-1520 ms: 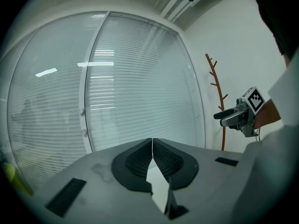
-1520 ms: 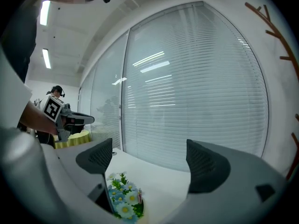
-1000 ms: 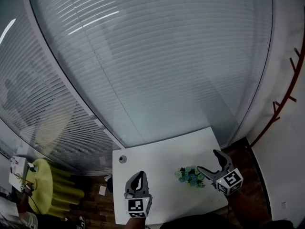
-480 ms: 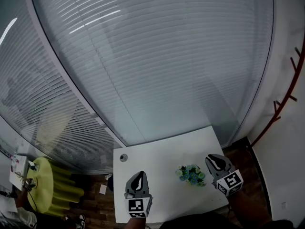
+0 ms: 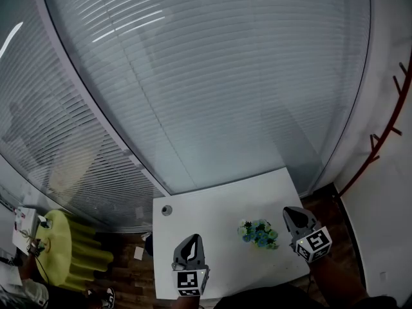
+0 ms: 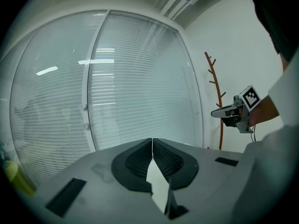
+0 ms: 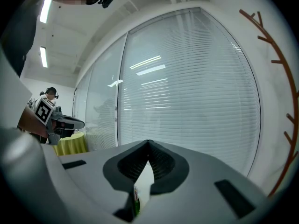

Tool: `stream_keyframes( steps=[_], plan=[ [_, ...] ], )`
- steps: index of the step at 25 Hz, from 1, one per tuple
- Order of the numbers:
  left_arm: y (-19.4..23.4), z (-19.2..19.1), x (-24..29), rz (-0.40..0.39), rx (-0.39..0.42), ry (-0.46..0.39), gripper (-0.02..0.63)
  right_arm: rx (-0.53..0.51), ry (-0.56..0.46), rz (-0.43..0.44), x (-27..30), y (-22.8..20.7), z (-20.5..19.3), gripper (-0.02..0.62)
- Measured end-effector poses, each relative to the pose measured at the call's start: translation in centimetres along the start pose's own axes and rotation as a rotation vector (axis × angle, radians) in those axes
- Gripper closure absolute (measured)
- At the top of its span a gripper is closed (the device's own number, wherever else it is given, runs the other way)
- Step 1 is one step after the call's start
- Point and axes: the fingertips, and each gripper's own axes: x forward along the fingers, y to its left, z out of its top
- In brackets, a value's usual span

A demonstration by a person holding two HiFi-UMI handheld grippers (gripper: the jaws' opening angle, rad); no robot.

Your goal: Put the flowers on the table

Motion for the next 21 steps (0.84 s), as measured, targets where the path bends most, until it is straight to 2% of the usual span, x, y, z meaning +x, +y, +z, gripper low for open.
stream_keyframes(
  steps=[21],
  plan=[
    [0.14, 0.53, -0.18, -0.012, 0.018, -0.017, 0.597, -0.018, -0.005, -0.012, -0.47, 0.45, -0.26, 0.583]
  ],
)
